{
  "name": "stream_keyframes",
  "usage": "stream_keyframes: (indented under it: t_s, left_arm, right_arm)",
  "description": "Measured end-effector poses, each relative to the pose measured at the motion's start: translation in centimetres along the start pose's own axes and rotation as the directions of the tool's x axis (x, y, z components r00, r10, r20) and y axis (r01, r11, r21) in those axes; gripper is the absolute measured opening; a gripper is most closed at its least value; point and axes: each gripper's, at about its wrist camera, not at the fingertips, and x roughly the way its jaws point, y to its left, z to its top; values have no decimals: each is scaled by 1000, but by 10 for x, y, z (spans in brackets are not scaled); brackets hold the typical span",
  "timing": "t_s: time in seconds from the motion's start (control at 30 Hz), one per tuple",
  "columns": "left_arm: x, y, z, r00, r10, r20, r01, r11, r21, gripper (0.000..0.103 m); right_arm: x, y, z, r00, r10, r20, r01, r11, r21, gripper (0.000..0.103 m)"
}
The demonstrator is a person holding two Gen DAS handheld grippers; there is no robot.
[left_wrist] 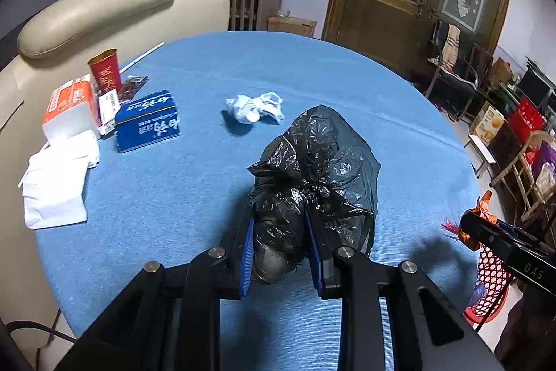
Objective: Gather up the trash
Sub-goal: 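Carry the orange wrapper and black bag to the wastebasket while the right tool releases the wrapper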
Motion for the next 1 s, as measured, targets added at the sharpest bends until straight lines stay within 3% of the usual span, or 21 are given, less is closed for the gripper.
stream_keyframes:
  t_s: [1.0]
  left_arm:
    - [-2, -115, 6, 993, -119, -7, 118, 964, 238, 29]
  right_arm:
    - [-57, -92, -26, 989, -121, 80, 105, 977, 188, 72]
